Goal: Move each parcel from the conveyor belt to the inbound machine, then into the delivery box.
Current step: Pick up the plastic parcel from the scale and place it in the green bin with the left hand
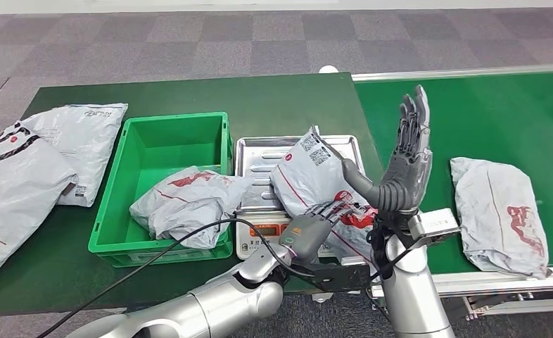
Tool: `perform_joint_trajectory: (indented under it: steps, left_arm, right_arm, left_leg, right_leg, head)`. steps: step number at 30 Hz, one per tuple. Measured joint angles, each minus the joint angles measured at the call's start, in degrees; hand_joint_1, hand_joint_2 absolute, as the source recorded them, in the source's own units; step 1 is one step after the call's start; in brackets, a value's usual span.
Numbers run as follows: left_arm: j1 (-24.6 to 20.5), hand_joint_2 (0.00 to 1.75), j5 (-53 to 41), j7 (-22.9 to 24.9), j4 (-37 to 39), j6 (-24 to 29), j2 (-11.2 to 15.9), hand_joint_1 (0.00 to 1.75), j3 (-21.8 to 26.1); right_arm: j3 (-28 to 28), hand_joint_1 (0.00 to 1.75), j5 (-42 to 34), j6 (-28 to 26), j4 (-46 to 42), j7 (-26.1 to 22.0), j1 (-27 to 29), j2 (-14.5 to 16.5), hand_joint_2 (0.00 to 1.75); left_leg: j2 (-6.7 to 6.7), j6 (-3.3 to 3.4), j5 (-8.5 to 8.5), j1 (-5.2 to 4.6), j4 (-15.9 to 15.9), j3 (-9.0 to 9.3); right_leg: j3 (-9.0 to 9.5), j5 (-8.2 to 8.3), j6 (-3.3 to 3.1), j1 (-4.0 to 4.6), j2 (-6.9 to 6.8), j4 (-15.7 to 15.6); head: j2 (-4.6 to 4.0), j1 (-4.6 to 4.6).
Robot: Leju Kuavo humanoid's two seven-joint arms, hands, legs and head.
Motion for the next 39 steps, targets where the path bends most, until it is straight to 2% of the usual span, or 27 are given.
perform_joint_trajectory:
  steps: [3,6,19,20,23,24,34,39]
  left_arm:
    - [0.0,1.75,-1.3,3.0,0.6,-1.2,0.0,0.00,-0.2]
    - [0.0,1.75,-1.8,3.8,1.5,-2.1,0.0,0.00,-0.2]
    - [0.0,1.75,-1.8,4.2,3.2,-2.9,0.0,0.03,-0.2]
    - [0.0,1.75,-1.7,4.1,3.3,-2.6,0.0,0.27,-0.2]
    - [0.0,1.75,-0.9,3.5,3.6,-1.2,0.0,1.55,-0.2]
    - [0.0,1.75,-0.6,3.2,3.8,-0.6,0.0,1.75,-0.1]
    - [0.0,1.75,0.8,0.2,5.9,5.8,0.0,1.75,1.7]
    - [-0.1,1.75,0.9,-0.4,6.4,6.5,0.0,1.75,2.5]
  right_arm:
    - [-0.1,0.00,0.6,-0.2,0.2,2.6,0.0,0.0,1.75]
    - [-0.1,0.00,1.0,-0.6,1.1,4.1,-0.2,0.0,1.75]
    - [-1.1,0.00,1.4,-1.3,4.2,4.5,-1.3,0.2,1.75]
    - [-1.1,0.00,1.4,-1.3,4.3,4.5,-1.3,0.2,1.75]
    - [-1.1,0.00,1.4,-1.3,4.6,4.5,-1.5,0.4,1.75]
    - [-1.1,0.00,1.4,-1.3,4.7,4.5,-1.6,0.4,1.75]
    - [-1.1,0.00,1.3,-0.9,5.9,4.6,-2.8,0.9,1.75]
    - [-1.1,0.00,1.1,-0.9,6.3,4.6,-3.0,0.9,1.75]
  left_leg:
    - [0.00,0.00,0.00,0.00,0.0,0.01]
    - [0.01,0.00,0.01,0.00,0.0,0.03]
    - [0.00,0.00,0.01,0.01,0.0,0.17]
    - [0.00,0.00,0.01,0.01,0.0,0.17]
    - [0.00,0.00,0.01,0.01,0.0,0.20]
    - [0.01,0.00,0.01,0.01,0.0,0.20]
    - [0.00,0.00,0.01,0.01,0.0,0.25]
    - [0.00,-0.01,0.01,0.01,0.0,0.25]
  right_leg:
    - [0.01,0.00,0.00,0.00,0.01,0.0]
    - [0.03,0.01,0.00,0.00,0.01,0.0]
    - [0.16,0.01,-0.01,0.00,0.02,0.0]
    - [0.17,0.01,-0.01,0.01,0.02,0.0]
    - [0.19,0.01,-0.01,0.01,0.02,0.0]
    - [0.19,0.01,-0.01,0.01,0.03,0.0]
    - [0.25,0.02,-0.01,0.01,0.02,0.0]
    - [0.27,0.01,-0.01,0.01,0.02,0.0]
  head:
    - [-0.01,0.00]
    - [-0.01,0.00]
    - [-0.01,0.00]
    - [-0.01,0.00]
    - [-0.01,0.00]
    - [-0.01,0.00]
    - [-0.02,0.00]
    - [-0.02,0.00]
